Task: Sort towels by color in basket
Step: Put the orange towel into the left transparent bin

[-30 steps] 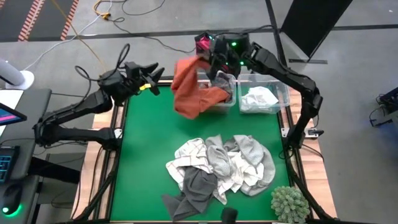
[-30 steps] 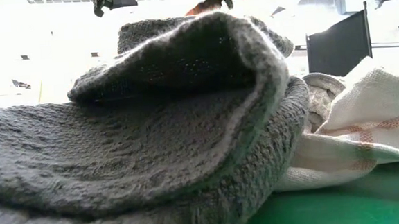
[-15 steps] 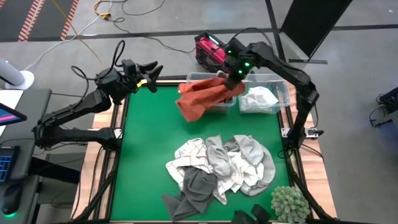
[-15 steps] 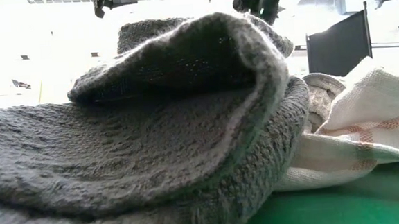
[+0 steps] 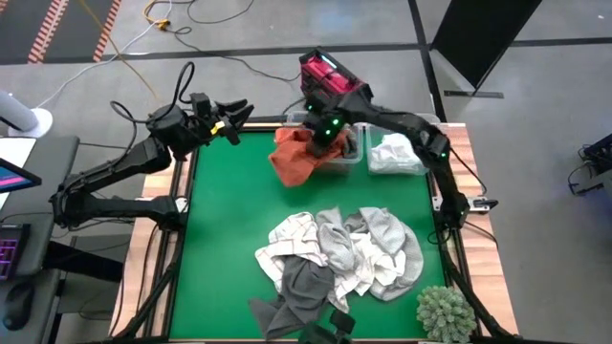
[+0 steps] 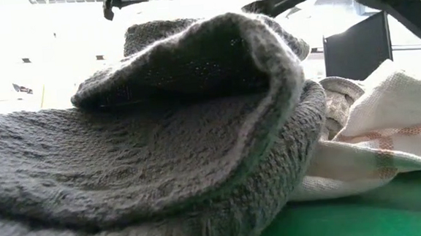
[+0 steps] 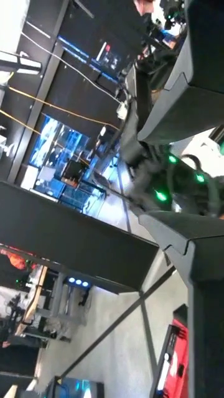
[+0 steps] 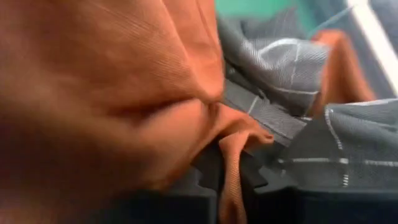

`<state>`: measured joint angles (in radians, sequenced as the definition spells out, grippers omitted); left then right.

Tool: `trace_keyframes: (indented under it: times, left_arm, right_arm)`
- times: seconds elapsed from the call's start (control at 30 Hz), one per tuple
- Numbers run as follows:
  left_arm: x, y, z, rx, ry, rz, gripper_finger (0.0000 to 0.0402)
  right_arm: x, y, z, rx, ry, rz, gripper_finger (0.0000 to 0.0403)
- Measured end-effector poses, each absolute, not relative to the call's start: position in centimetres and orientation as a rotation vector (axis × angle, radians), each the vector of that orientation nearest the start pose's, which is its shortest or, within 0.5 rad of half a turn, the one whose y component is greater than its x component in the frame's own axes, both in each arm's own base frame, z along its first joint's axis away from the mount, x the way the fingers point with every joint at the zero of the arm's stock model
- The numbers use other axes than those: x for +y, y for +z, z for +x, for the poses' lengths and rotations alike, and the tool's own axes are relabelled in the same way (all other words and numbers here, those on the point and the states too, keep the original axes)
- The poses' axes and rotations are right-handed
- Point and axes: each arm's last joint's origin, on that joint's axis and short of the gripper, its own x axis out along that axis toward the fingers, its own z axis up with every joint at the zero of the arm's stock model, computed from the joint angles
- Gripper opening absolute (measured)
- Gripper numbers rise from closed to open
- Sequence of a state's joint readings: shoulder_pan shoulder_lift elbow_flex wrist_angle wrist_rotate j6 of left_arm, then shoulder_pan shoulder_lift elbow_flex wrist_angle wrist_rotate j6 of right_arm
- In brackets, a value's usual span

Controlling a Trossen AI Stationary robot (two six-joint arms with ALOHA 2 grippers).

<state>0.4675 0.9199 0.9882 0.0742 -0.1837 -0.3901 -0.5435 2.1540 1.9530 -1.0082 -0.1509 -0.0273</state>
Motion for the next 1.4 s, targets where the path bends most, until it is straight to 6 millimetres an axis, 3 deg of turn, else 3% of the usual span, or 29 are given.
trace_keyframes:
  times: [0.17,0.33,0.47,0.6,0.83,0.97,1.13,1.4]
  left_arm:
    - [9.3,40.3,17.2,-0.260,0.616,-0.354,0.0175]
    - [9.3,40.3,17.2,-0.253,0.616,-0.343,0.0175]
    - [9.2,40.2,17.3,-0.241,0.591,-0.343,0.0175]
    - [9.2,40.2,17.3,-0.229,0.568,-0.338,0.0175]
    - [9.2,40.0,17.4,-0.208,0.573,-0.335,0.0175]
    - [9.3,40.0,17.3,-0.208,0.579,-0.331,0.0175]
    - [9.5,40.0,17.2,-0.211,0.587,-0.331,0.0175]
    - [9.2,40.2,16.9,-0.218,0.559,-0.330,0.0175]
  right_arm:
    - [-23.1,21.3,39.4,1.261,-0.286,0.382,0.0086]
    - [-23.8,21.4,38.7,1.264,-0.313,0.424,0.0159]
    - [-24.5,24.1,37.2,1.220,-0.371,0.401,0.0220]
    - [-24.7,28.9,34.6,1.121,-0.420,0.373,0.0263]
    - [-23.3,35.3,32.3,0.905,-0.415,0.248,0.0282]
    - [-20.2,37.5,34.3,0.762,-0.230,0.037,0.0282]
    - [-16.6,37.1,38.0,0.687,-0.067,-0.162,0.0282]
    - [-17.7,33.2,40.0,0.780,-0.043,-0.154,0.0282]
